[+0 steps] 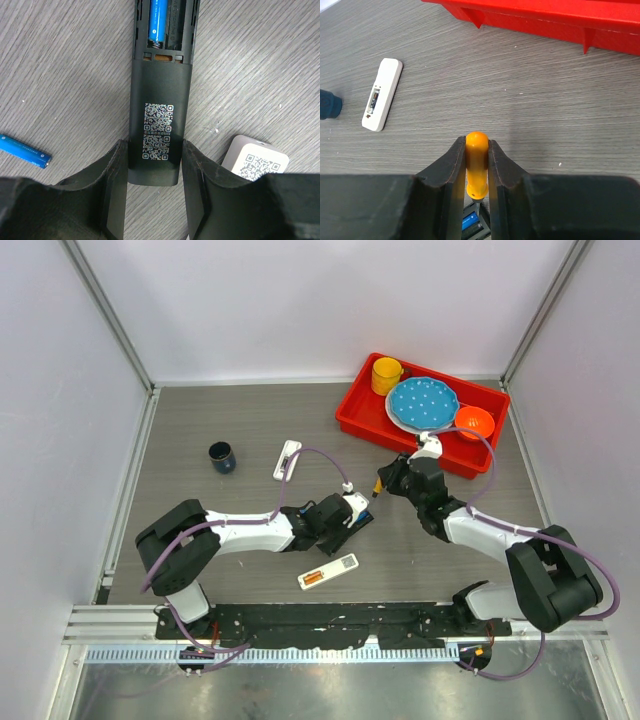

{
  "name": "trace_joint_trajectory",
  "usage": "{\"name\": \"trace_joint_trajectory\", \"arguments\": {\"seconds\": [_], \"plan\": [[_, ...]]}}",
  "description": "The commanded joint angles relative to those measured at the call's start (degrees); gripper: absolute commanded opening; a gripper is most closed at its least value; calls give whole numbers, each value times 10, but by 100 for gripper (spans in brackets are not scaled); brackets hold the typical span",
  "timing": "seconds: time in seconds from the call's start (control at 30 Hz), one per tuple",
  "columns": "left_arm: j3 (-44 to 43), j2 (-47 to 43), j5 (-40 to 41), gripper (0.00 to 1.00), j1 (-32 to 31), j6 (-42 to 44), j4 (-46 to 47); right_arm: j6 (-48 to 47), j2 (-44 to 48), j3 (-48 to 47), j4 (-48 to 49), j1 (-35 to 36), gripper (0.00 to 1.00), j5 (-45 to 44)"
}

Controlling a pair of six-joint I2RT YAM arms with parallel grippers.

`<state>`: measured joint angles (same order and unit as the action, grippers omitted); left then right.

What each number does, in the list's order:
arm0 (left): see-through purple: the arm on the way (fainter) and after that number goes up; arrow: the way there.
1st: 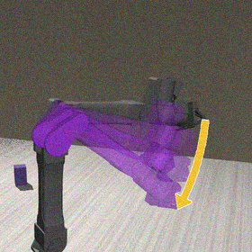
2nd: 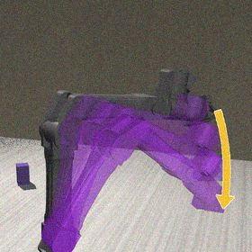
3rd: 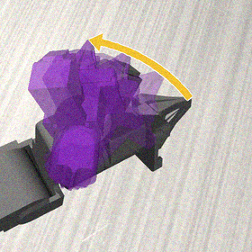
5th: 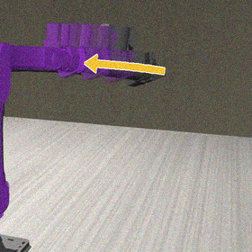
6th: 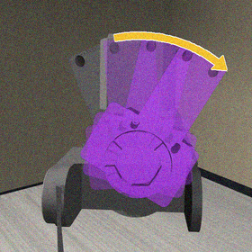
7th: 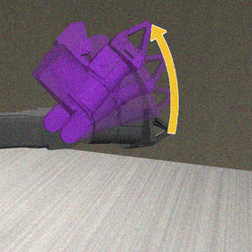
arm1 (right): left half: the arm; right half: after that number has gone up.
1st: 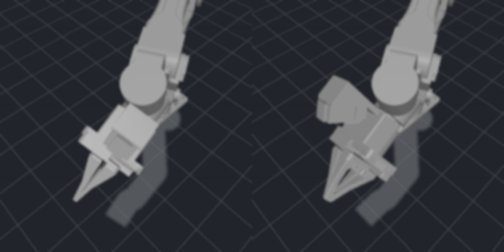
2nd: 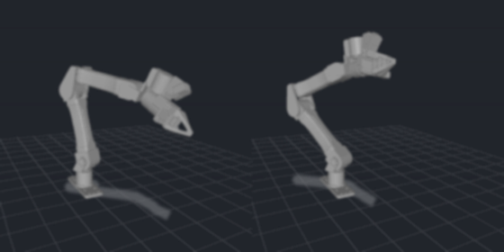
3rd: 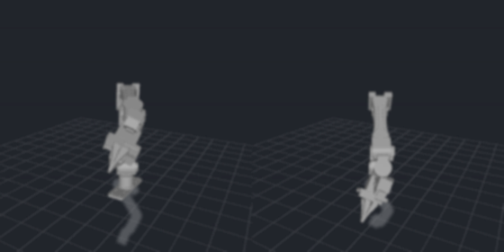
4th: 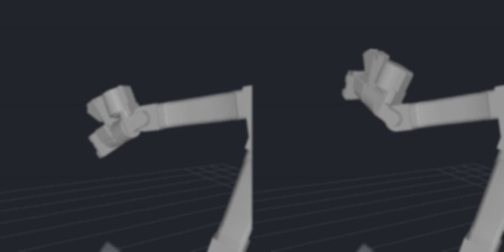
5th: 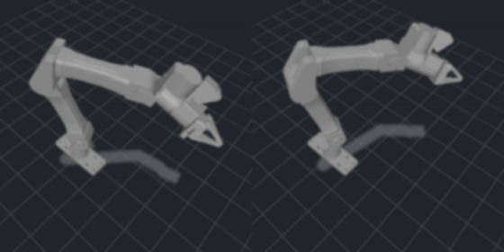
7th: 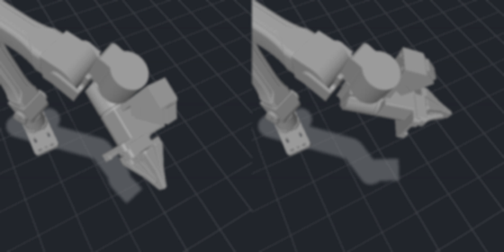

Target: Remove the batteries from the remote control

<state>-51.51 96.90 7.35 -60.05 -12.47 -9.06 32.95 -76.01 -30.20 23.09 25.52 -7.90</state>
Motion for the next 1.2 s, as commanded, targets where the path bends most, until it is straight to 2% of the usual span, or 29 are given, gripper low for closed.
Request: {"name": "trace_joint_trajectory", "arguments": {"seconds": [0.0, 0.8, 1.17], "plan": [[26, 52, -39, 0, -13, -6, -45, -3, 8, 2, 24, 2, 1, -3], [26, 52, -36, 0, -14, -6, -44, 10, -5, 21, 36, 13, 1, 39], [26, 51, -38, 0, -14, -5, -43, 4, 44, 20, 35, 13, 1, -2]]}}
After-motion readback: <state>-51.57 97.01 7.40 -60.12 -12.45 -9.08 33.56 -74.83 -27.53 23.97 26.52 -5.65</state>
